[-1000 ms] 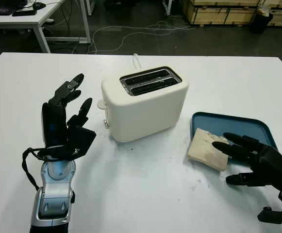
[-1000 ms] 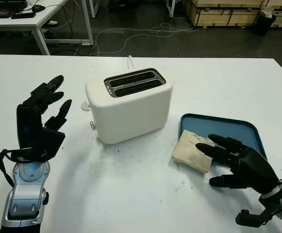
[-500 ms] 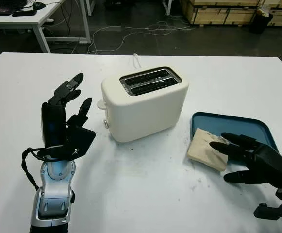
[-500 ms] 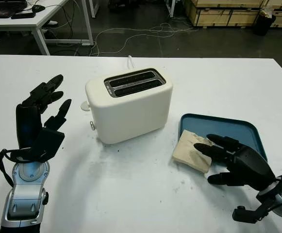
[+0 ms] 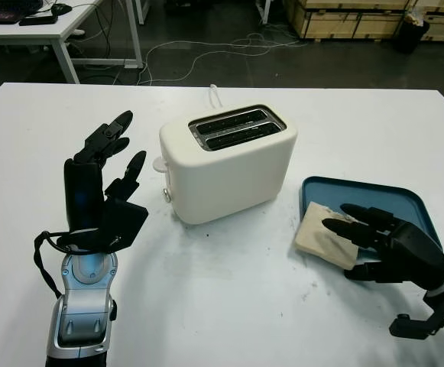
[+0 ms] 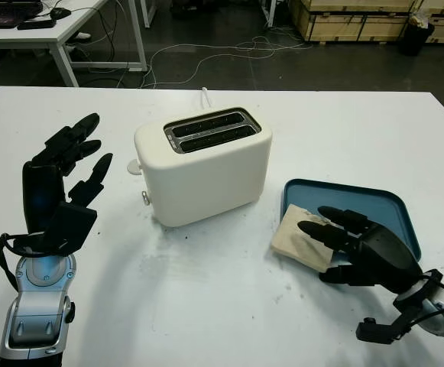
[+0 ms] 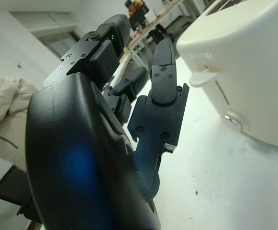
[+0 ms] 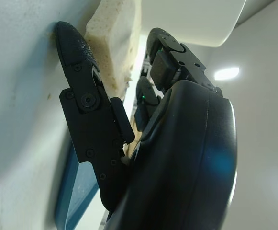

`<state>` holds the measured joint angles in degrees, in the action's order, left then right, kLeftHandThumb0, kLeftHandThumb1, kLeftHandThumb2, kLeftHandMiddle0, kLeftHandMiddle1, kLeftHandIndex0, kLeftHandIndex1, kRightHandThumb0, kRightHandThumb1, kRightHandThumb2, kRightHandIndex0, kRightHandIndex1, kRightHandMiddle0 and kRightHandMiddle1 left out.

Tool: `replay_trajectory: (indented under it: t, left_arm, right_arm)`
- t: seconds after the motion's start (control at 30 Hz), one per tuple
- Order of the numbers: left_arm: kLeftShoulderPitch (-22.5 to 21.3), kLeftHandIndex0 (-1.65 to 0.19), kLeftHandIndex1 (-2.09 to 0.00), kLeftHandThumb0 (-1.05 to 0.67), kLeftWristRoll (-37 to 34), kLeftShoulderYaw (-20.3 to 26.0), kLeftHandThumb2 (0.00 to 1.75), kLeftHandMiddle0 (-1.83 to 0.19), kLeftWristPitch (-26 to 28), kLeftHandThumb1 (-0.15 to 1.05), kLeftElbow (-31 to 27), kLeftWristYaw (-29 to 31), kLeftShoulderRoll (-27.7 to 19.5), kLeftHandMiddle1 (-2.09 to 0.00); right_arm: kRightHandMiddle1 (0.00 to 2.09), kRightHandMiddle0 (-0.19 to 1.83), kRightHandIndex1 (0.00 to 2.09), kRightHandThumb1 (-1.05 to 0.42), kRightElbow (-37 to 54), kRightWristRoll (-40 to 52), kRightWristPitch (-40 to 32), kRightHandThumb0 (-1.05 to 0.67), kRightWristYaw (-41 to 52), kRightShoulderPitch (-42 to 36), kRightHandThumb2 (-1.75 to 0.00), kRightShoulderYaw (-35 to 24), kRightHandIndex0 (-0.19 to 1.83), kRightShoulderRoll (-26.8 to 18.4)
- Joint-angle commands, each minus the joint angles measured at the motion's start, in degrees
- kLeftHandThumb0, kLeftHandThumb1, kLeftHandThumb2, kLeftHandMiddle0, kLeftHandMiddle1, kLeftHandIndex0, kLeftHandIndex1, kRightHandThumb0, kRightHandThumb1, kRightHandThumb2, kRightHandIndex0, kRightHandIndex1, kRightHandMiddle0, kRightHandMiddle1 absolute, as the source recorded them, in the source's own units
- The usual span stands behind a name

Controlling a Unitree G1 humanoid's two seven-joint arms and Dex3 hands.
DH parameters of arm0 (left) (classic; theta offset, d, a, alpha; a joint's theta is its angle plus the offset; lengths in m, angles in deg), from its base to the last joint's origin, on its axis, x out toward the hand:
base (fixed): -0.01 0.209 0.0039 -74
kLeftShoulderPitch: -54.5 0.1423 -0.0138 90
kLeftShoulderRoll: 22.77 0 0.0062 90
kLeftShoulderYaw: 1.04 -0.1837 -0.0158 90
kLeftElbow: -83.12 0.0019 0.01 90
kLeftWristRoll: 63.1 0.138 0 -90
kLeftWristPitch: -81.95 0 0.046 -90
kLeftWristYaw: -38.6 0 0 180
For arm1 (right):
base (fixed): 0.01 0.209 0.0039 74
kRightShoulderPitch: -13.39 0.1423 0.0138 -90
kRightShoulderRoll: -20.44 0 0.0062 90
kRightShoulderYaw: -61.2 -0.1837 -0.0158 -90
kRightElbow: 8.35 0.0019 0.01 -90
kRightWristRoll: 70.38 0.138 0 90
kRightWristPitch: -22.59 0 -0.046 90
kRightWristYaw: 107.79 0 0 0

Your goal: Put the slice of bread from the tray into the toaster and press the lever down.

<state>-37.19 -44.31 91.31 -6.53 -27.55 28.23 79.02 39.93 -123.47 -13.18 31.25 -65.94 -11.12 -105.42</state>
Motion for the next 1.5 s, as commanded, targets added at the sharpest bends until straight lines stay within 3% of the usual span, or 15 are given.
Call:
replay_trajectory:
  t: [0.0,0.47,0.57,0.6,0.67,0.73,0.77,0.87,1.03,1.17,1.23,1.3,1.47]
  left_arm:
    - [0.3,-0.66,-0.01,-0.4,0.1,0.4,0.27,-0.49,-1.5,0.92,-0.7,0.1,-0.7,-0.65]
    - [0.6,-0.66,0.0,-0.38,-1.1,1.7,0.26,-0.46,-3.2,0.92,-1.5,0.0,-1.1,-0.7]
    - [0.7,-0.66,-0.01,-0.39,-1.4,1.9,0.25,-0.46,-3.8,0.92,-1.4,0.2,-1.3,-0.71]
    - [0.7,-0.67,-0.01,-0.39,-1.5,1.9,0.25,-0.46,-3.8,0.92,-1.4,0.3,-1.4,-0.72]
    - [0.7,-0.67,-0.01,-0.4,-1.3,1.9,0.25,-0.46,-3.7,0.92,-1.5,0.2,-1.3,-0.72]
    - [0.7,-0.67,-0.01,-0.38,-1.3,1.8,0.24,-0.46,-4.2,0.92,-1.3,0.0,-1.1,-0.73]
    - [0.7,-0.68,-0.02,-0.38,-1.2,1.8,0.24,-0.46,-4.4,0.92,-1.2,-0.2,-1.0,-0.74]
    - [0.7,-0.68,-0.01,-0.39,-1.1,1.7,0.24,-0.46,-4.6,0.92,-1.0,-0.2,-0.9,-0.75]
    - [0.9,-0.67,-0.01,-0.4,-1.4,1.6,0.24,-0.44,-4.4,0.92,-1.2,0.2,-0.9,-0.75]
    - [1.1,-0.68,-0.01,-0.4,-1.1,1.5,0.23,-0.45,-4.3,0.92,-1.3,0.3,-1.1,-0.77]
    - [1.2,-0.67,-0.01,-0.4,-1.5,1.4,0.23,-0.44,-4.5,0.92,-1.3,0.7,-1.2,-0.77]
    - [1.2,-0.66,-0.01,-0.39,-1.5,1.4,0.24,-0.43,-4.6,0.92,-1.3,0.8,-1.2,-0.77]
    - [1.2,-0.67,-0.01,-0.38,-1.3,1.1,0.23,-0.43,-4.8,0.92,-0.9,0.6,-1.0,-0.78]
  right_arm:
    - [0.0,0.49,0.0,-0.77,-0.7,-1.3,-0.6,-0.6,-0.6,0.5,-0.01,1.2,0.41,0.8]
    - [0.01,0.52,0.01,-0.77,1.0,-4.8,-3.6,-0.57,-5.9,1.2,-0.01,5.1,0.45,0.8]
    - [0.06,0.64,0.11,-0.79,2.5,-10.0,-8.2,-0.48,-13.6,1.3,-0.01,6.7,0.63,0.6]
    - [0.08,0.78,0.31,-0.79,2.8,-11.6,-10.0,-0.4,-16.7,1.4,0.0,7.2,0.72,0.8]
    - [0.1,0.95,1.12,-0.81,3.2,-13.5,-12.6,-0.33,-21.9,1.6,0.0,7.8,0.56,1.3]
    - [1.09,0.62,1.61,-0.9,3.3,-14.4,-14.0,-0.36,-24.6,1.8,-0.02,8.5,0.55,1.3]
    - [1.33,0.53,1.68,-0.91,3.4,-14.8,-14.6,-0.38,-25.6,1.9,-0.06,8.9,0.58,1.2]
    - [1.64,0.44,1.74,-0.92,4.6,-15.6,-17.1,-0.45,-27.3,1.8,-0.13,9.6,0.62,0.8]
    - [1.74,0.41,1.75,-0.92,6.3,-16.1,-18.7,-0.47,-28.5,1.6,-0.19,10.1,0.64,0.2]
    - [1.22,0.58,1.75,-0.92,7.5,-16.0,-18.9,-0.46,-28.6,1.4,-0.11,10.5,0.63,-0.4]
    - [1.37,0.54,1.75,-0.92,7.4,-16.2,-18.8,-0.45,-29.6,1.7,-0.09,10.7,0.62,-0.2]
    - [1.65,0.42,1.75,-0.92,7.1,-16.1,-18.6,-0.43,-30.1,2.0,-0.11,10.8,0.58,-0.1]
    - [1.71,0.4,1.75,-0.92,8.9,-15.1,-18.8,-0.45,-29.8,3.0,-0.12,9.5,0.6,-0.9]
